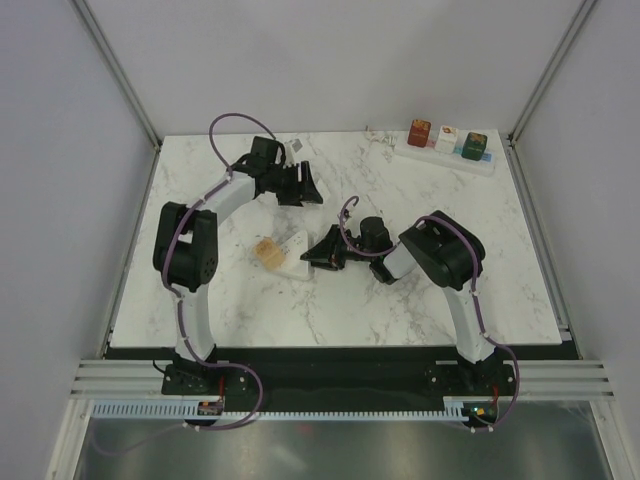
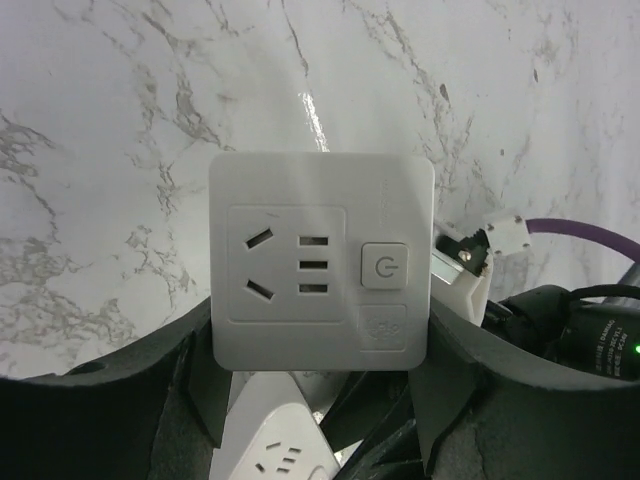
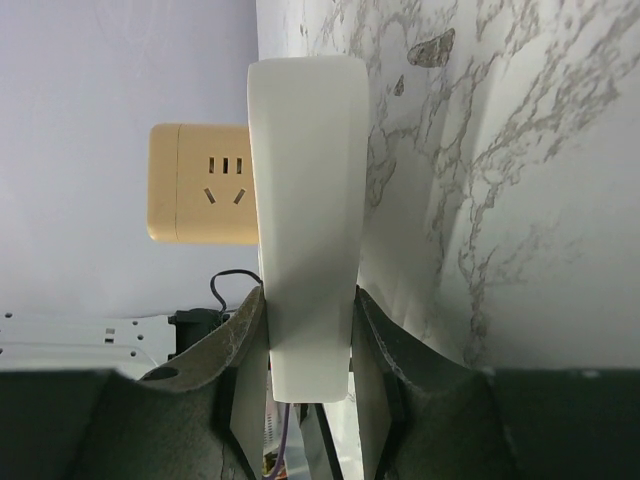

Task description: Pull the plug off the socket

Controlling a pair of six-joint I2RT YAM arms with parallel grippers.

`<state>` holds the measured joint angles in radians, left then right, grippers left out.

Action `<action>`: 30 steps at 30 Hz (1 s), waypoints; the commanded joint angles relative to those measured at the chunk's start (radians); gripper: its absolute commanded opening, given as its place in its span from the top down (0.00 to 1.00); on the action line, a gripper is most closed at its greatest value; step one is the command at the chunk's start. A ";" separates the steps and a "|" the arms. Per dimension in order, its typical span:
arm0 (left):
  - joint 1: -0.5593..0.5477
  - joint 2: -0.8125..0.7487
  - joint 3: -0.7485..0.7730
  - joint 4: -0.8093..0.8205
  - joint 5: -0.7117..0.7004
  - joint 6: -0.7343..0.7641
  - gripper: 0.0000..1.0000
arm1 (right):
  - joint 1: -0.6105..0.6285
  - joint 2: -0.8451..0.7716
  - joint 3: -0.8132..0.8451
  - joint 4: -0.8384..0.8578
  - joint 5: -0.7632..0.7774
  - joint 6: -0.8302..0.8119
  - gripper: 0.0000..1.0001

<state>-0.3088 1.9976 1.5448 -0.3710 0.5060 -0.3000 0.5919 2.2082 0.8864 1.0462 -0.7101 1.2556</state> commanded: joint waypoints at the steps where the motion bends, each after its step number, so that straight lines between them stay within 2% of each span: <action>1: 0.019 0.064 0.074 -0.017 0.128 -0.128 0.88 | 0.003 -0.042 -0.004 0.058 -0.002 -0.028 1.00; 3: 0.023 0.082 0.080 -0.008 0.115 -0.168 0.77 | 0.005 -0.039 -0.004 0.063 -0.003 -0.027 1.00; 7: 0.036 0.136 0.084 0.014 0.149 -0.218 0.71 | 0.003 -0.036 -0.006 0.084 -0.006 -0.018 1.00; 9: 0.039 0.141 0.087 0.012 0.144 -0.220 0.61 | 0.003 -0.035 -0.006 0.087 -0.006 -0.012 1.00; 10: 0.040 0.138 0.083 0.009 0.123 -0.220 0.46 | 0.003 -0.033 -0.006 0.092 -0.008 -0.010 1.00; 11: 0.040 0.126 0.078 0.006 0.111 -0.220 0.19 | 0.003 -0.035 -0.006 0.092 -0.009 -0.010 1.00; 13: 0.043 0.104 0.061 0.001 0.074 -0.208 0.04 | 0.003 -0.031 -0.004 0.095 -0.011 -0.010 1.00; 14: 0.045 0.078 0.054 0.000 0.057 -0.202 0.00 | 0.003 -0.031 -0.003 0.097 -0.011 -0.010 1.00; 20: 0.054 -0.071 0.029 -0.092 -0.101 -0.049 0.00 | 0.003 -0.019 0.002 0.098 -0.015 -0.010 1.00; 24: 0.054 -0.299 -0.037 -0.167 -0.288 0.065 0.00 | 0.003 -0.008 0.009 0.101 -0.020 -0.007 1.00; 30: 0.050 -0.610 -0.308 -0.210 -0.360 0.113 0.00 | 0.005 -0.004 0.017 0.098 -0.023 -0.015 1.00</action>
<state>-0.2592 1.4902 1.3510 -0.5144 0.2291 -0.2672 0.5919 2.2082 0.8829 1.0599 -0.7101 1.2556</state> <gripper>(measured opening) 0.994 0.396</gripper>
